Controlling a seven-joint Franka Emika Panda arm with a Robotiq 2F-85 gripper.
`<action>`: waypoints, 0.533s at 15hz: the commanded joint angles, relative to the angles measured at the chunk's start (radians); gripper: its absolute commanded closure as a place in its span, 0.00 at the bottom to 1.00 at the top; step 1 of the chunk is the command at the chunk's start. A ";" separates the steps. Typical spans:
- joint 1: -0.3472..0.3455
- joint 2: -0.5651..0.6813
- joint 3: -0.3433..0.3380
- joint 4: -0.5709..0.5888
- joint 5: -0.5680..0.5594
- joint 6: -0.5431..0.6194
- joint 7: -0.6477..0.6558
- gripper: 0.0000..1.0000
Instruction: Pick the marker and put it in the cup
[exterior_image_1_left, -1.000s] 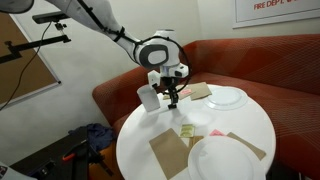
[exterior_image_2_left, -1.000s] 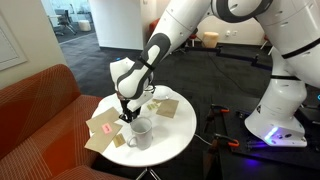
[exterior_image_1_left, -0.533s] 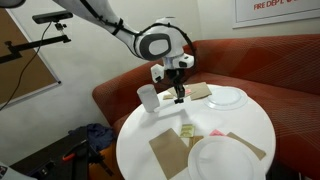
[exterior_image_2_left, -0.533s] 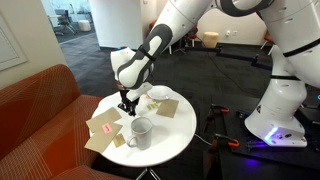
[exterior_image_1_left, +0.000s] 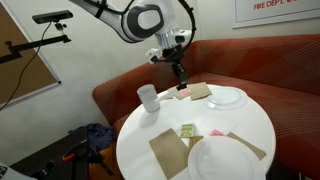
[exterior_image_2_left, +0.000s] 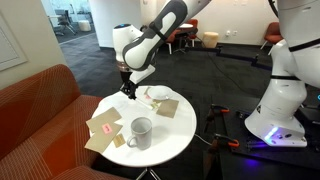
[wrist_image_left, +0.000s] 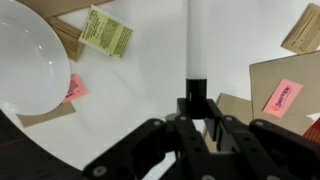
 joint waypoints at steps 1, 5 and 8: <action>0.011 -0.157 -0.007 -0.121 -0.059 -0.021 0.018 0.95; -0.001 -0.296 0.005 -0.221 -0.104 -0.058 0.007 0.95; -0.011 -0.400 0.017 -0.281 -0.136 -0.114 0.003 0.95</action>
